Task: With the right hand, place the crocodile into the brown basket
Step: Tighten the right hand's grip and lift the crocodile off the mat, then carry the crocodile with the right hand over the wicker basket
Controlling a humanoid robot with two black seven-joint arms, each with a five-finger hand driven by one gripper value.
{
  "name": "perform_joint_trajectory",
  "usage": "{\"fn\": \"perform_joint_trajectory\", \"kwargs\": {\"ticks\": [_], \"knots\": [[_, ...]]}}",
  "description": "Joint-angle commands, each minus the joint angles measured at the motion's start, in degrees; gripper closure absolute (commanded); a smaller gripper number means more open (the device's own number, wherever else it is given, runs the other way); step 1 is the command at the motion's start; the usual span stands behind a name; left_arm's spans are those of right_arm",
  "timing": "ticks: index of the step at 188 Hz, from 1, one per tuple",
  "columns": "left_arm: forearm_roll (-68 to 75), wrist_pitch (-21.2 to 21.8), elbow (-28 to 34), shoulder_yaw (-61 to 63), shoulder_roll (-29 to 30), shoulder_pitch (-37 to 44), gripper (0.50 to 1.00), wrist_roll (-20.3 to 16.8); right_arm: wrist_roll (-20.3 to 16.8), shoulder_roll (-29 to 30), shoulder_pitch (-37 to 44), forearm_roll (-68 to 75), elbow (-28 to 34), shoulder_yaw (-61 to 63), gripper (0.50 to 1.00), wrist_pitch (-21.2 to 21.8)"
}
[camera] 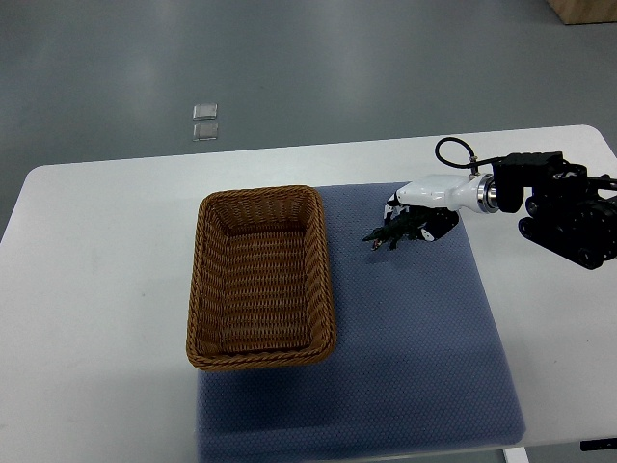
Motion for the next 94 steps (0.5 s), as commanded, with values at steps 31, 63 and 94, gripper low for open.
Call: {"fn": "perform_joint_trajectory", "kwargs": {"ticks": [31, 63, 94], "knots": [[0.0, 0.0, -0.1, 0.0, 0.0, 0.0, 0.500, 0.0, 0.2, -0.1, 0.8, 0.4, 0.0, 0.3, 1.000, 0.4], [0.0, 0.0, -0.1, 0.0, 0.0, 0.0, 0.500, 0.0, 0.2, -0.2, 1.6, 2.5, 0.1, 0.5, 1.000, 1.1], [0.0, 0.0, -0.1, 0.0, 0.0, 0.0, 0.500, 0.0, 0.2, -0.2, 3.1, 4.7, 0.1, 0.5, 1.000, 1.4]]}}
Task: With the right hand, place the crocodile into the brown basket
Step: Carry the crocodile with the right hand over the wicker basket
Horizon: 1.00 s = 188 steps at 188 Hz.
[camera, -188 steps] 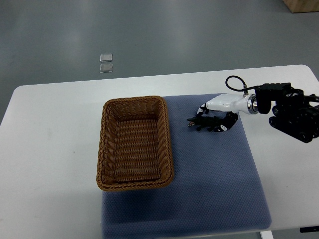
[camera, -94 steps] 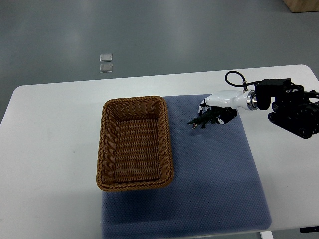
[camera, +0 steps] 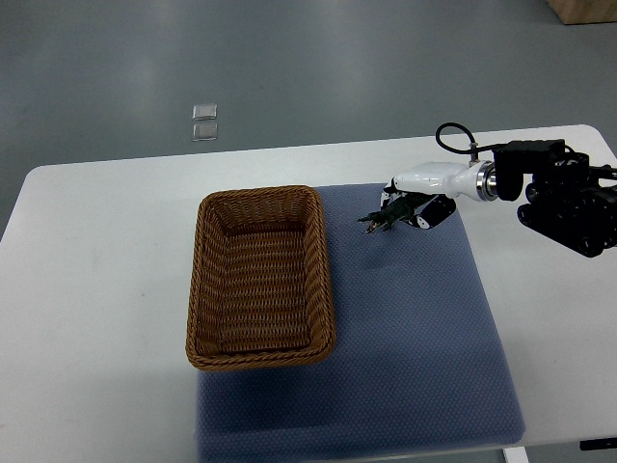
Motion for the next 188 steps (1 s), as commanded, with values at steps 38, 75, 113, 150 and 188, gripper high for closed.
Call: {"fn": "perform_joint_trajectory", "kwargs": {"ticks": [38, 75, 113, 150, 188], "knots": [[0.0, 0.0, 0.0, 0.0, 0.0, 0.0, 0.500, 0.0, 0.1, 0.0, 2.4, 1.1, 0.0, 0.1, 1.000, 1.2], [0.1, 0.0, 0.0, 0.0, 0.0, 0.0, 0.500, 0.0, 0.1, 0.0, 3.1, 2.5, 0.0, 0.1, 1.000, 1.2], [0.1, 0.0, 0.0, 0.0, 0.0, -0.1, 0.500, 0.0, 0.1, 0.1, 4.0, 3.1, 0.0, 0.1, 1.000, 1.8], [0.0, 0.0, 0.0, -0.1, 0.0, -0.1, 0.500, 0.0, 0.1, 0.3, 6.4, 4.9, 0.4, 0.1, 1.000, 2.7], [0.1, 0.0, 0.0, -0.2, 0.0, -0.3, 0.500, 0.1, 0.1, 3.5, 8.8, 5.1, 0.5, 0.1, 1.000, 3.4]]}}
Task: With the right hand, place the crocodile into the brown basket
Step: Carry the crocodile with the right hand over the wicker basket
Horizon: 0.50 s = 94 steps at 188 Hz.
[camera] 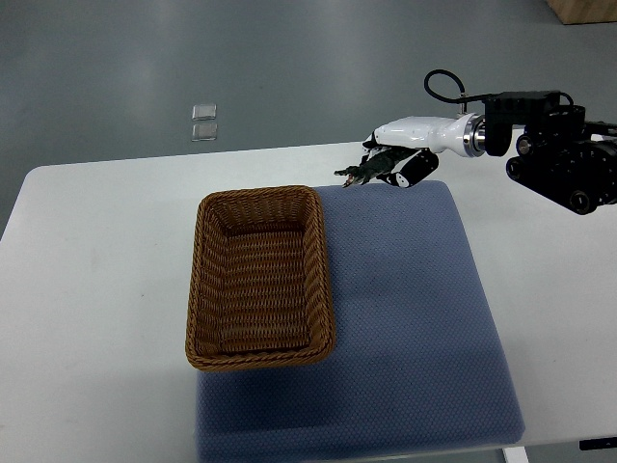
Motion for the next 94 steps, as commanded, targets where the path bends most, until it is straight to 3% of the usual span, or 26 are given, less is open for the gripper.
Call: {"fn": "perform_joint_trajectory", "kwargs": {"ticks": [1, 94], "knots": [[0.0, 0.0, 0.0, 0.0, 0.0, -0.2, 0.500, 0.1, 0.0, 2.1, 1.4, 0.0, 0.1, 0.0, 1.000, 0.2], [0.0, 0.0, 0.0, 0.0, 0.0, -0.4, 0.500, 0.0, 0.1, 14.8, 5.0, 0.0, 0.3, 0.0, 1.000, 1.7]]}}
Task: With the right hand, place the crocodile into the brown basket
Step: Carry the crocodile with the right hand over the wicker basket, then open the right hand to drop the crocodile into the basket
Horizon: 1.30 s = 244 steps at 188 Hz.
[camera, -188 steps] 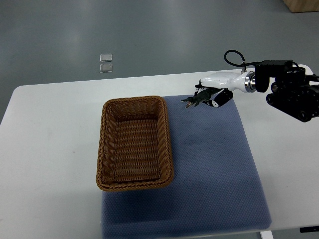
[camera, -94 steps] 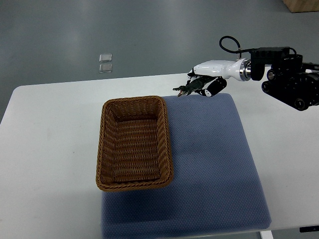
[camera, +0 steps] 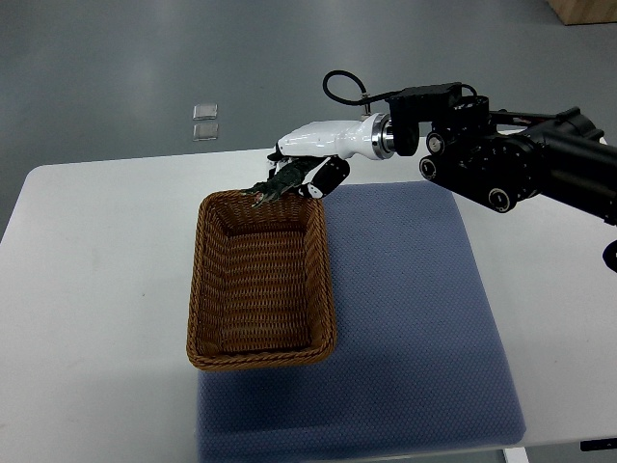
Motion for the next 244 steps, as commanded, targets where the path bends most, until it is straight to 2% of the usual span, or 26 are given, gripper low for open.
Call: {"fn": "perform_joint_trajectory", "kwargs": {"ticks": [1, 56, 175, 189, 198, 200, 215, 230, 244], "knots": [[0.0, 0.0, 0.0, 0.0, 0.0, 0.0, 0.500, 0.0, 0.1, 2.5, 0.1, 0.0, 0.1, 0.0, 1.000, 0.1], [-0.1, 0.0, 0.0, 0.0, 0.0, 0.0, 0.500, 0.1, 1.0, 7.0, -0.3, 0.0, 2.8, -0.1, 1.000, 0.1], [0.0, 0.0, 0.0, 0.0, 0.0, 0.0, 0.500, 0.1, 0.7, 7.2, -5.1, -0.9, 3.9, -0.8, 1.000, -0.4], [0.0, 0.0, 0.0, 0.0, 0.0, 0.0, 0.500, 0.0, 0.6, 7.1, -5.3, -1.0, 3.9, -0.8, 0.951, -0.5], [-0.1, 0.0, 0.0, 0.0, 0.0, 0.0, 0.500, 0.0, 0.4, 7.1, -5.4, -0.9, 3.8, -0.8, 0.885, -0.5], [-0.1, 0.0, 0.0, 0.0, 0.0, 0.0, 0.500, 0.0, 0.4, 7.1, -5.4, -0.9, 3.8, -0.8, 0.885, -0.5], [0.0, 0.0, 0.0, 0.0, 0.0, 0.0, 0.500, 0.0, 0.3, 7.1, -5.5, -0.9, 3.5, -0.8, 0.750, -0.6], [0.0, 0.0, 0.0, 0.0, 0.0, 0.0, 0.500, 0.0, 0.2, 7.1, -5.5, -0.9, 3.5, -0.8, 0.703, -0.5], [-0.1, 0.0, 0.0, 0.0, 0.0, 0.0, 0.500, 0.1, 0.2, 7.0, -5.5, -0.7, 3.5, -0.6, 0.638, -0.5]]}}
